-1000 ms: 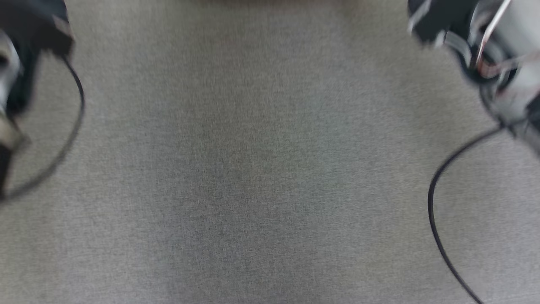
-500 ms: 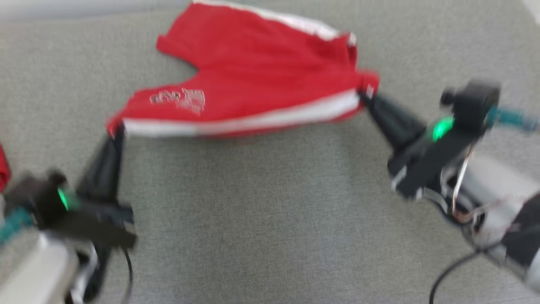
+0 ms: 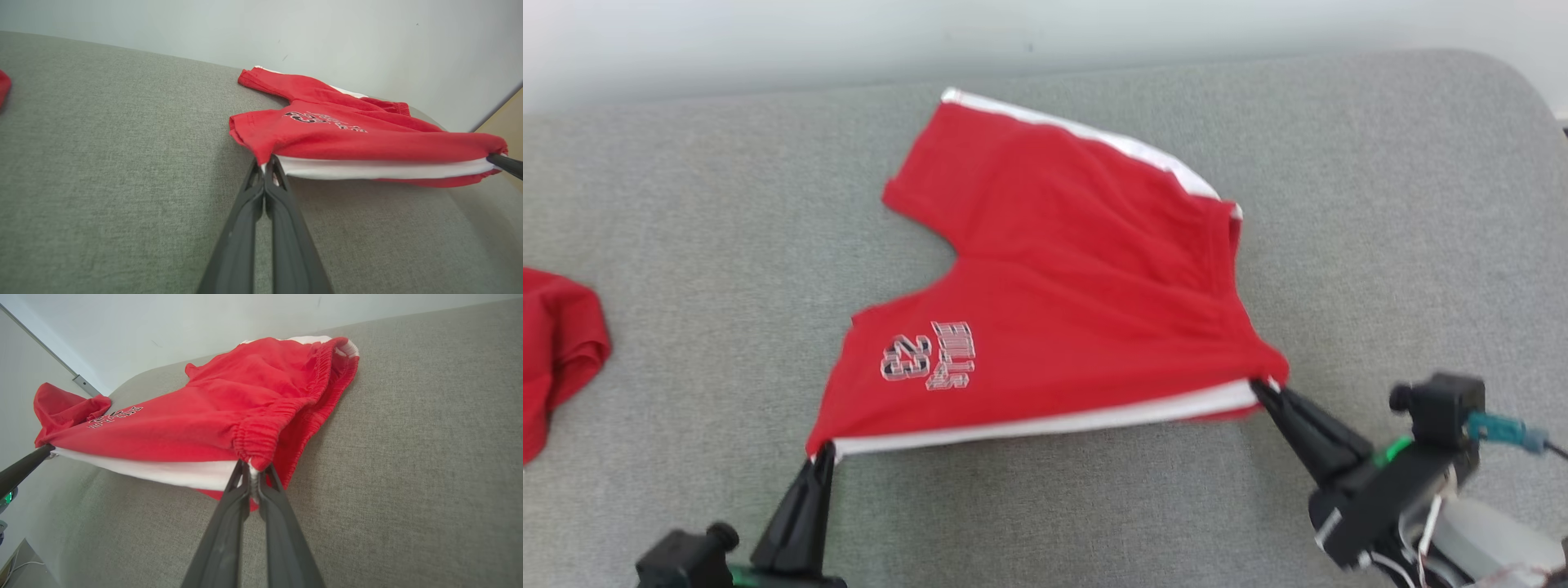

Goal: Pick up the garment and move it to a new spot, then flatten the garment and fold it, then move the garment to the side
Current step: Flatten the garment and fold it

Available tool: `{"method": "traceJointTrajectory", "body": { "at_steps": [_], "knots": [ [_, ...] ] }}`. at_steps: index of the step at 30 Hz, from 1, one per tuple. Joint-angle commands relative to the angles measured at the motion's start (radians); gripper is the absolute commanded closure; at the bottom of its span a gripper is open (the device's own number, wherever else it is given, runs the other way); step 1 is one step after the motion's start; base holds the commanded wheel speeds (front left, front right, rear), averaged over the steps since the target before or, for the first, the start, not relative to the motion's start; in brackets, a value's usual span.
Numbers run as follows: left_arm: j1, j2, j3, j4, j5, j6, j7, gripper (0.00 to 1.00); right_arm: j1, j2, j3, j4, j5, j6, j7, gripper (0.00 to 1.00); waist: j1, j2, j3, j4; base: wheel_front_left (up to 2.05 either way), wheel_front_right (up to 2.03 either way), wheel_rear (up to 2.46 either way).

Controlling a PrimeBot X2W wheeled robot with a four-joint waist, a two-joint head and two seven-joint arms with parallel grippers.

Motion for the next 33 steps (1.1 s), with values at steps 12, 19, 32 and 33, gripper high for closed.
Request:
{"method": "traceJointTrajectory", "body": {
  "at_steps": [12,19,32,33],
  "knots": [
    [0.166,-0.092,0.111,0.018,0.078,-0.059,-0.004,1.0,0.195,-0.09,-0.029,-0.106,0.071,-0.001,0.04,1.0,0.0002,0.0003,-0.062,0.014,0.0,0.0,0.0],
    [0.158,-0.107,0.136,0.022,0.126,-0.095,-0.004,1.0,0.216,-0.068,-0.065,-0.178,0.065,-0.001,0.042,1.0,0.0002,0.0003,-0.06,-0.002,0.0,0.0,0.0],
    [-0.2,0.046,0.155,0.055,0.201,-0.2,0.099,1.0,0.053,0.055,-0.135,-0.136,0.039,-0.001,0.015,1.0,0.0002,0.0003,0.031,-0.074,0.0,0.0,0.0],
    [-0.24,0.061,0.154,0.066,0.206,-0.209,0.113,1.0,0.029,0.068,-0.137,-0.12,0.038,-0.001,0.014,1.0,0.0002,0.0003,0.043,-0.083,0.0,0.0,0.0]
  ]
}}
